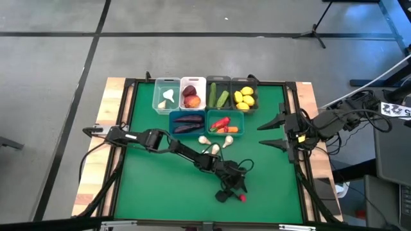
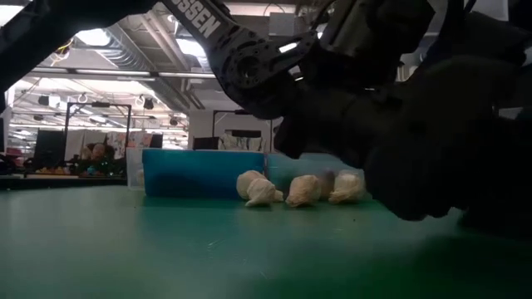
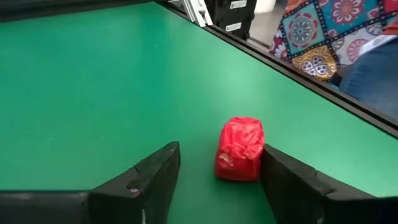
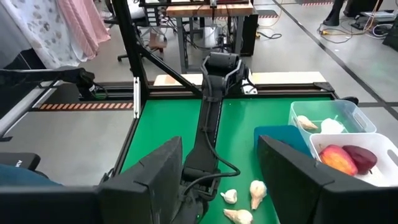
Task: Sort produce into baskets
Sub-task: Put the red chili pepper into the light blue bin
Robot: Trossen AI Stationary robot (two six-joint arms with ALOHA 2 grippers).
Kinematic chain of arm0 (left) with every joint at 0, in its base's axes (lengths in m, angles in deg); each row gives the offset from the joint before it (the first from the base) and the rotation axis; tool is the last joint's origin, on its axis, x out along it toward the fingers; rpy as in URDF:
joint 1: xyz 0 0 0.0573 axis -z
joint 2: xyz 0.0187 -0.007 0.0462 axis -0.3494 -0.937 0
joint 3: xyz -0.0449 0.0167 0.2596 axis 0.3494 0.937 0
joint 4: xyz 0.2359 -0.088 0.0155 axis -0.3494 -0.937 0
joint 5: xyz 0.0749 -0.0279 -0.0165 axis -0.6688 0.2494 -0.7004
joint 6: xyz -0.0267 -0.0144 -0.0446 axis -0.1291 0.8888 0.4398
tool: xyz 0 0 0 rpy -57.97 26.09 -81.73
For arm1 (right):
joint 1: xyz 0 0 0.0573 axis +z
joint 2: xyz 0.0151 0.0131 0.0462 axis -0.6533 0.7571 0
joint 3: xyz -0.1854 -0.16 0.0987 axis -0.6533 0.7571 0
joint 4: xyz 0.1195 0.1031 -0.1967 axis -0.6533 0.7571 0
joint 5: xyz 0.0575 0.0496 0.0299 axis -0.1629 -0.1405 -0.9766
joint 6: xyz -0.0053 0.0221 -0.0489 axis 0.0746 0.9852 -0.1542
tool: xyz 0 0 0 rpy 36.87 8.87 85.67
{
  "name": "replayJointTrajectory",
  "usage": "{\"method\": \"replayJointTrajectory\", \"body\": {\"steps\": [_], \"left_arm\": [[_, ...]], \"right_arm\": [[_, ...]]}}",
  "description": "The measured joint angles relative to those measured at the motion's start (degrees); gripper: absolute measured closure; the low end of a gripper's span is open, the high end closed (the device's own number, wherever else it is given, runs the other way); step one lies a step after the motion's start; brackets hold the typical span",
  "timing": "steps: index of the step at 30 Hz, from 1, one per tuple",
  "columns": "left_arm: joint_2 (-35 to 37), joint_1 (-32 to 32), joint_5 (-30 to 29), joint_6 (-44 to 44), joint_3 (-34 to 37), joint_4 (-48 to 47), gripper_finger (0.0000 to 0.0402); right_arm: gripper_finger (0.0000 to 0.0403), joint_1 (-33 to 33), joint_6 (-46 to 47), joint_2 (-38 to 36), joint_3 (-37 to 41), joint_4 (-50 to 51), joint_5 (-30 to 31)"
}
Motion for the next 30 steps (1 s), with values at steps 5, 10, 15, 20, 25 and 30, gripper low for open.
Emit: {"method": "replayJointTrajectory", "body": {"steps": [5,10,15,20,25,30], "left_arm": [[-0.44,0.42,-1.44,1.22,0.0,1.17,0.0228],[-0.63,-0.22,-1.98,6.5,0.11,4.03,0.0264],[-0.68,-0.81,-1.94,10.46,0.13,6.05,0.0293],[-0.68,-0.88,-1.82,11.71,0.13,6.25,0.0314],[3.14,-2.28,-0.99,10.69,0.3,-3.87,0.0318],[12.53,-5.51,-1.02,4.18,0.31,-21.22,0.0313]], "right_arm": [[0.0194,0.0,-0.04,0.0,0.0,0.09,0.0],[0.0194,0.0,-0.15,0.0,0.0,0.72,0.0],[0.0194,0.0,-0.16,0.0,0.0,1.02,0.0],[0.0194,0.0,-0.17,0.0,0.0,1.5,0.0],[0.0194,0.0,0.68,-0.02,0.0,4.89,1.4],[0.0194,0.0,5.79,-0.02,-0.02,12.96,6.37]]}}
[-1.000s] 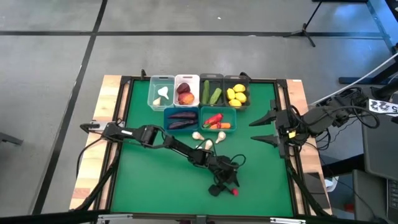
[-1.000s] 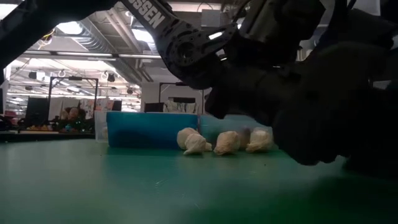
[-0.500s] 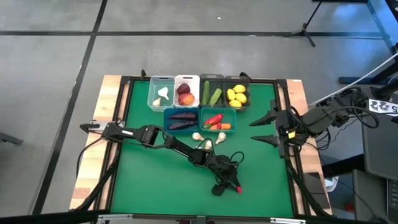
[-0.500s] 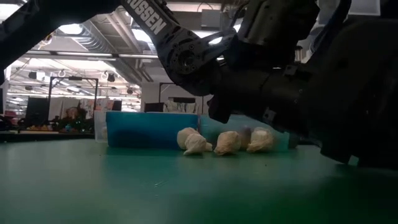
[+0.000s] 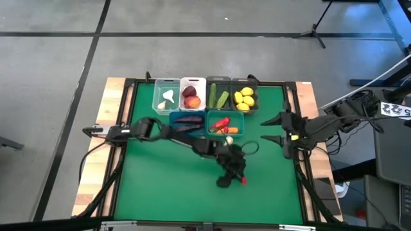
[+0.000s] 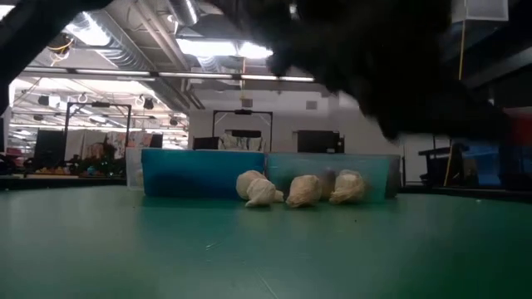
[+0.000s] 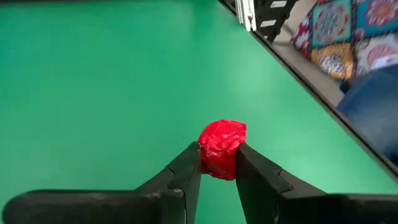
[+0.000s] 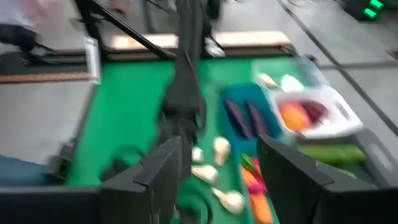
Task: Sort produce into baskets
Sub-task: Put the red chili pepper into the light blue bin
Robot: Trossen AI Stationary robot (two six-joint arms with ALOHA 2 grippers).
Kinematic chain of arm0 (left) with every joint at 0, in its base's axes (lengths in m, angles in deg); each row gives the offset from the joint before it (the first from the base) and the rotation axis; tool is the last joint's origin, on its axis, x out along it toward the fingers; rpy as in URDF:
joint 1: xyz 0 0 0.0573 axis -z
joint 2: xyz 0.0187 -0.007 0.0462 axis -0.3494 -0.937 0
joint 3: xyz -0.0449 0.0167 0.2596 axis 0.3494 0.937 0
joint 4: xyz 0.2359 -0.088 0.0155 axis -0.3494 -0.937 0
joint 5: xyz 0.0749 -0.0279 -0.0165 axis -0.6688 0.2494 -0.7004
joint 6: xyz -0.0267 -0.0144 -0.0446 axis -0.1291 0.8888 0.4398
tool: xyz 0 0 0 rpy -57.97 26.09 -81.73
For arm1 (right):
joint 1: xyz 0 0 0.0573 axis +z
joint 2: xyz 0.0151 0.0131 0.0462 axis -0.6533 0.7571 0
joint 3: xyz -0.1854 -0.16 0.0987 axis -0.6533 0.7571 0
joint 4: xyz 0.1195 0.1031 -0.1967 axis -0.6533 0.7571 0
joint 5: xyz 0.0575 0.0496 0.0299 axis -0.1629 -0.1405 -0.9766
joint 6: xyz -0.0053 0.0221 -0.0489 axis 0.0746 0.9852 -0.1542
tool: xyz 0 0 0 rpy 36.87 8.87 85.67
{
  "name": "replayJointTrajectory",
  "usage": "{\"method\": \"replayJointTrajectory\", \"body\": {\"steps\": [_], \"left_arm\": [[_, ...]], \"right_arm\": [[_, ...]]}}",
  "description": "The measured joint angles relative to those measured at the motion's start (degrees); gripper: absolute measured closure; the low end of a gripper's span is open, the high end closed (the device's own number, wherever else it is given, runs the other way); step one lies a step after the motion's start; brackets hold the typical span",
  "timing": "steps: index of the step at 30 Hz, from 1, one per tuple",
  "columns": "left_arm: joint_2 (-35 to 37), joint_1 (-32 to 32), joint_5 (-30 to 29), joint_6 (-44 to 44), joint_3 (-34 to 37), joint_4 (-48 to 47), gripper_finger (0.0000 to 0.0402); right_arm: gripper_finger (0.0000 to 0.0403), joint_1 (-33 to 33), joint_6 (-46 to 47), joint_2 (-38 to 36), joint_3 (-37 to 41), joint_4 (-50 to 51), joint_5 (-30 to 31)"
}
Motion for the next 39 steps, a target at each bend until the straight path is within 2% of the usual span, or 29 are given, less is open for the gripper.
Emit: {"method": "replayJointTrajectory", "body": {"steps": [5,11,15,20,24,28,31,33,39], "left_arm": [[10.97,-3.82,-0.35,-7.25,-0.04,-17.32,0.0312],[24.18,-9.24,-6.78,-14.83,-0.18,-34.06,0.0312],[27.81,-13.55,-7.41,-14.92,1.83,-37.75,0.0312],[30.43,-17.39,-7.39,-13.06,13.25,-28.43,0.0312],[30.22,-19.29,-8.32,-10.11,24.23,-13.89,0.0312],[30.31,-20.55,-14.4,-4.38,31.62,0.73,0.0312],[30.33,-20.96,-20.56,-0.26,34.14,6.94,0.0311],[30.32,-21.1,-23.15,2.34,34.59,7.61,0.0311],[29.81,-20.51,-24.23,-0.21,34.67,7.03,0.029]], "right_arm": [[0.0194,0.0,6.08,0.0,0.0,8.77,3.86],[0.0194,0.02,14.73,-0.62,0.43,18.77,7.42],[0.0194,-0.02,19.17,-3.63,5.99,20.09,9.41],[0.0194,-0.02,20.09,-8.27,17.14,13.62,10.04],[0.0194,-0.02,21.26,-11.99,25.1,7.35,9.83],[0.0194,-0.01,22.85,-14.27,31.37,2.3,9.6],[0.0194,-0.02,24.72,-15.28,34.66,-0.04,9.37],[0.0194,-0.02,25.51,-15.2,35.84,-2.01,9.16],[0.0194,-0.02,25.53,-15.01,38.59,-4.8,9.21]]}}
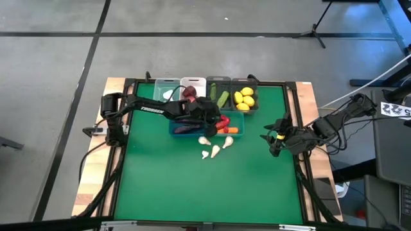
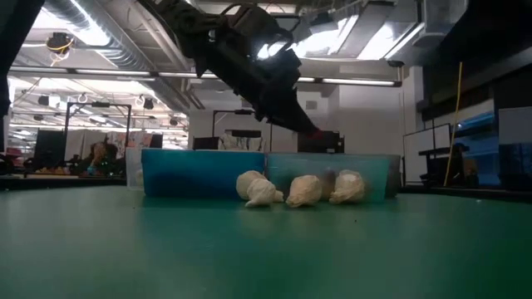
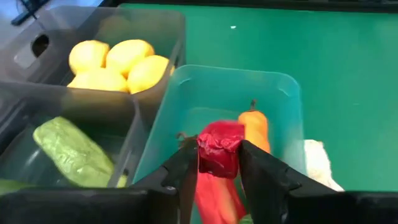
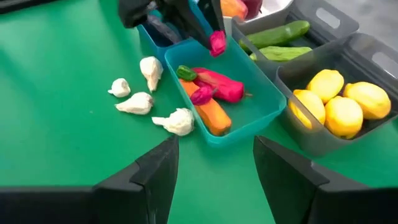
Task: Sort produce into baskets
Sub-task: Put the red chili pepper into the light blue bin, then put the garlic into the transparent bin
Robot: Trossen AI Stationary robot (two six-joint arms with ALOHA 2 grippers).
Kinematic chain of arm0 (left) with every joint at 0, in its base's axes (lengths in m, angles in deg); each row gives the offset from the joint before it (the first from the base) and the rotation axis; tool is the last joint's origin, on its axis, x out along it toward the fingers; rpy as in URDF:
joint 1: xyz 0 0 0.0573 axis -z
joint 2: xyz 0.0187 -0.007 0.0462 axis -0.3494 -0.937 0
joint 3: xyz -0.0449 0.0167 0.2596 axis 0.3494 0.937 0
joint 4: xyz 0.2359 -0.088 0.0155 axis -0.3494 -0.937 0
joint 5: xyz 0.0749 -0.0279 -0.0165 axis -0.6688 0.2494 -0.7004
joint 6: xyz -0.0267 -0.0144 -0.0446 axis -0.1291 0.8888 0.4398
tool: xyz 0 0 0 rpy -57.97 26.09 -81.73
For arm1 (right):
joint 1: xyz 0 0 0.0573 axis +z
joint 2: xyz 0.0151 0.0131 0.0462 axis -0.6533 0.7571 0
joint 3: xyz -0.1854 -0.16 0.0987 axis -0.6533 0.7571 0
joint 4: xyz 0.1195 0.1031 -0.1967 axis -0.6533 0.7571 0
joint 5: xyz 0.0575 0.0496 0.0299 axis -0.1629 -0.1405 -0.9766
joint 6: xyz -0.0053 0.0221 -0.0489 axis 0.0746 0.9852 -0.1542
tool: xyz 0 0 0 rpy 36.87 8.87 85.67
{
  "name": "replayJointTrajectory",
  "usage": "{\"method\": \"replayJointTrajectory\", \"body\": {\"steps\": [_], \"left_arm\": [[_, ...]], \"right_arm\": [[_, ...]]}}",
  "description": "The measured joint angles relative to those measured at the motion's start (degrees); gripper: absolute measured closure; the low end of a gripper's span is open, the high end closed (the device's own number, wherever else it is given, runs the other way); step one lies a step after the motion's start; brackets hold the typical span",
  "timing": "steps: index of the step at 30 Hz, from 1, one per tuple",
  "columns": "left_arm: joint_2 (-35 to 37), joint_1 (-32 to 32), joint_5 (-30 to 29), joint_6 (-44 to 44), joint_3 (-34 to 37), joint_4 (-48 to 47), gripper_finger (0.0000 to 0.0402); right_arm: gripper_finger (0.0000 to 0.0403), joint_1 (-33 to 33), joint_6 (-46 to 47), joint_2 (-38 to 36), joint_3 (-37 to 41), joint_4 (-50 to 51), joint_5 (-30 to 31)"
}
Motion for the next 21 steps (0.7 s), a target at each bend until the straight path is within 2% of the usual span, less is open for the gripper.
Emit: {"method": "replayJointTrajectory", "body": {"steps": [7,11,15,19,21], "left_arm": [[0.0,1.46,-0.29,-7.09,0.0,-0.59,0.0218],[0.0,2.99,0.39,-7.72,-0.03,-1.04,0.018],[0.0,6.3,6.34,-8.38,-0.04,-4.71,0.0166],[0.39,9.77,15.58,-3.34,-0.01,-7.02,0.0165],[1.72,11.07,16.31,-2.58,0.54,-7.96,0.0165]], "right_arm": [[0.0194,0.0,-0.19,0.75,0.45,-1.89,1.95],[0.0194,0.0,-0.22,0.75,0.45,-2.39,2.85],[0.0194,0.0,-1.37,0.75,0.45,-3.7,3.4],[0.0194,0.02,-1.7,0.75,0.45,-4.64,2.94],[0.0194,0.02,-1.72,0.75,0.45,-4.64,2.46]]}}
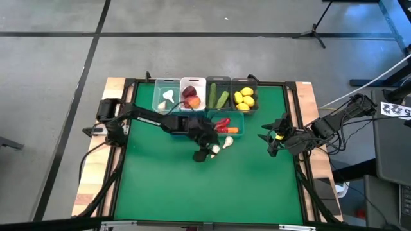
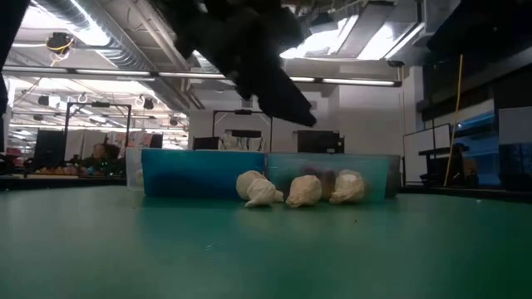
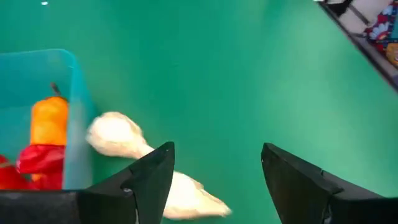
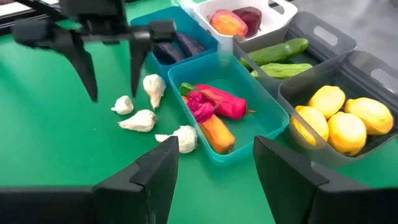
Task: Sort produce into baskets
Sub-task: Put the garlic into the transparent bin
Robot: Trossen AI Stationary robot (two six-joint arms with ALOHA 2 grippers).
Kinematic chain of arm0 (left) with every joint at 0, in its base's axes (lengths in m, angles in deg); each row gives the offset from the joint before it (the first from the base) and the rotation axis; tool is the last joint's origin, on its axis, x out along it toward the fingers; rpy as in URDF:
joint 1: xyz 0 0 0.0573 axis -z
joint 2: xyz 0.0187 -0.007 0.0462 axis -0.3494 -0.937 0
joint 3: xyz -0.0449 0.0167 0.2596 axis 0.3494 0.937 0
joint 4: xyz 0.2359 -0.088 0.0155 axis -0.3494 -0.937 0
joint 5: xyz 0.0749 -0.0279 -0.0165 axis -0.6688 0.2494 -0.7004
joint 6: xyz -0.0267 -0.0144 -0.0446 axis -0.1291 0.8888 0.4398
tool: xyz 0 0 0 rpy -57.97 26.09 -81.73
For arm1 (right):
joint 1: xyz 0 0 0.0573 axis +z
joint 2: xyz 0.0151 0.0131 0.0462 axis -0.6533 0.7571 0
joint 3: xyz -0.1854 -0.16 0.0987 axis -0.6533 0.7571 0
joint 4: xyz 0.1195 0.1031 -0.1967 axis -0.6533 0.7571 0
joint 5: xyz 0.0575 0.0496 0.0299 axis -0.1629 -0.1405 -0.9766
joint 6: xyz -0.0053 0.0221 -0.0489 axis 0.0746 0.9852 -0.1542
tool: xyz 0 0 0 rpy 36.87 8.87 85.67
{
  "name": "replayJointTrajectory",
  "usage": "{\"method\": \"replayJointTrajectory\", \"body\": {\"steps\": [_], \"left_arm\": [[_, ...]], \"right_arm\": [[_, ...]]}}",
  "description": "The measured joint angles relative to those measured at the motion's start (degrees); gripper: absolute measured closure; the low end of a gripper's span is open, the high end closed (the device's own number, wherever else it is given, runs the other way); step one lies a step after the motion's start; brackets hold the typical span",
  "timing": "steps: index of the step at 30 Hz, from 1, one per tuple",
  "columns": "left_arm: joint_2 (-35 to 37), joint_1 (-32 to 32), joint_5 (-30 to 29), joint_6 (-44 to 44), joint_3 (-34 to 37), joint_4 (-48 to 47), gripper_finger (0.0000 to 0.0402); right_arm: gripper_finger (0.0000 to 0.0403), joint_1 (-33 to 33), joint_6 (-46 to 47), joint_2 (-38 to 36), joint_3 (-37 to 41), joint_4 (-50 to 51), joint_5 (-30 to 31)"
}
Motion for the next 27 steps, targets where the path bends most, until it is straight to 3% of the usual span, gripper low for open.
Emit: {"method": "replayJointTrajectory", "body": {"steps": [6,13,17,27], "left_arm": [[8.37,3.28,-6.68,2.54,8.46,2.56,0.0165],[12.96,9.43,-22.72,7.49,26.14,27.72,0.0164],[11.92,11.33,-25.87,4.07,28.1,34.73,0.0164],[4.0,12.08,-28.19,4.7,28.21,36.59,0.0164]], "right_arm": [[0.0194,0.0,-0.02,0.0,0.0,0.15,-1.06],[0.0194,0.0,-0.03,0.45,-0.02,-0.38,-0.92],[0.0194,-0.02,-0.04,1.23,-0.02,-0.39,-0.12],[0.0194,0.0,-0.15,2.96,-0.02,-1.28,1.52]]}}
